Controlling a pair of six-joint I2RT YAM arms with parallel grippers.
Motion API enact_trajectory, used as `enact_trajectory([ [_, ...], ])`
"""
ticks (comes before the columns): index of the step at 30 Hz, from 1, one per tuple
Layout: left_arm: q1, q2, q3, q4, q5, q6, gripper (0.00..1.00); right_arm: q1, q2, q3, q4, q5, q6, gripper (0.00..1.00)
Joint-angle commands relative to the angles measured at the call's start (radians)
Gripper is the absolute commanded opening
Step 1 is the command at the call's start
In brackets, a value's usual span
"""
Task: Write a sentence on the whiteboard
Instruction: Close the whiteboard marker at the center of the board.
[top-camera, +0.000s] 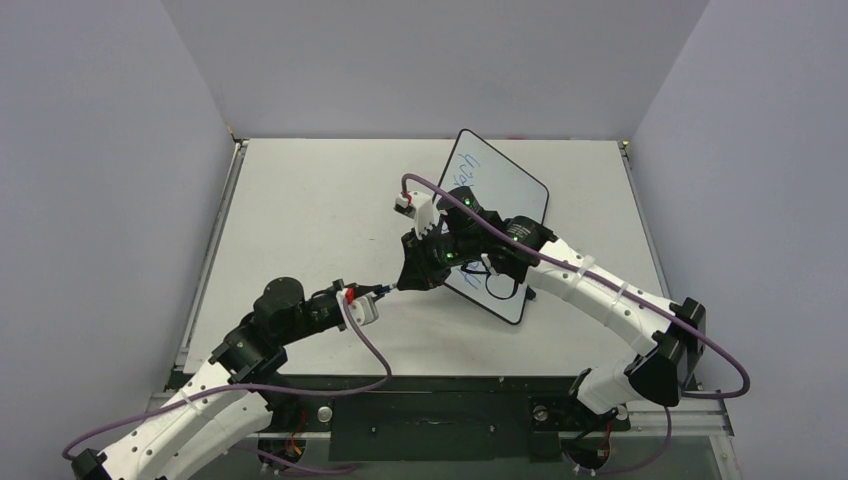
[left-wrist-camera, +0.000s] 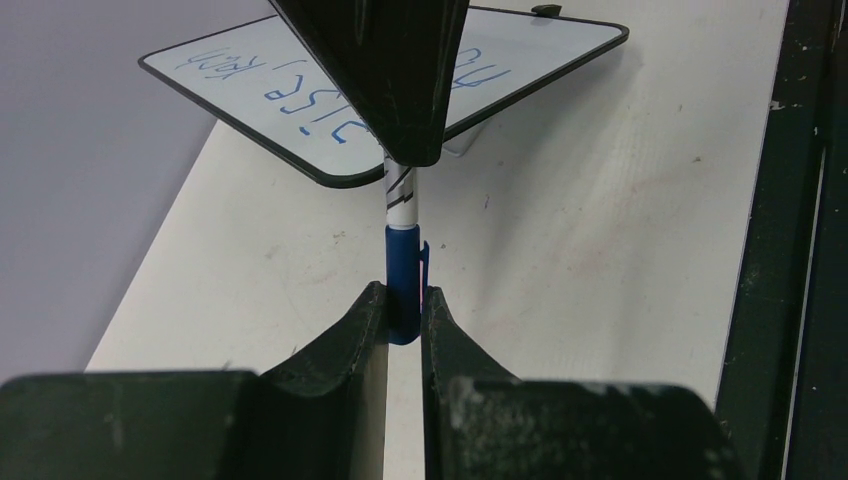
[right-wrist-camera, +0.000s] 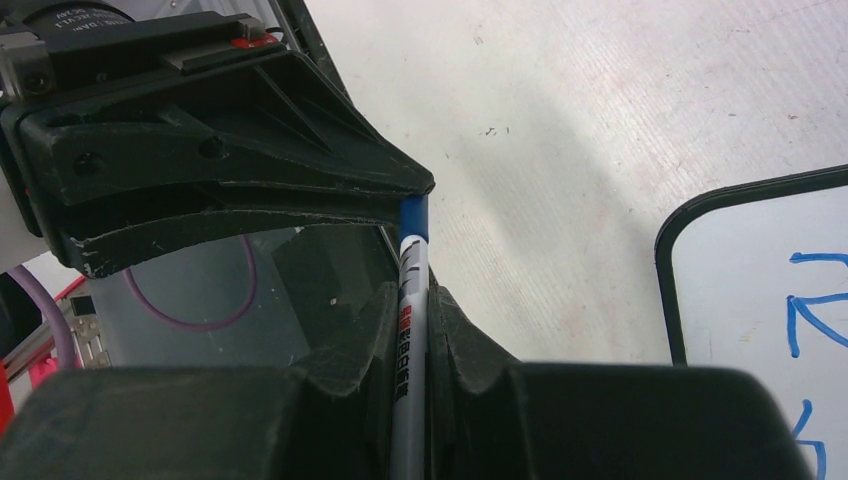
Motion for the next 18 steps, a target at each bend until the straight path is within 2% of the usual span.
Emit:
enact_trajectory([
  [1,-0.011,-0.011,0.041,0.172,0.110,-0.065,0.00,0.030,0.033,0.033,0.075,-0.022,-0.002,0.00],
  [5,-0.012,-0.006,0.060,0.220,0.107,-0.081,0.00,0.033,0.042,0.020,0.096,-0.029,0.013,0.00],
  [18,-0.017,0.095,0.146,0.359,0.219,-0.150,0.00,0.051,0.071,0.007,0.112,-0.057,-0.008,0.00],
])
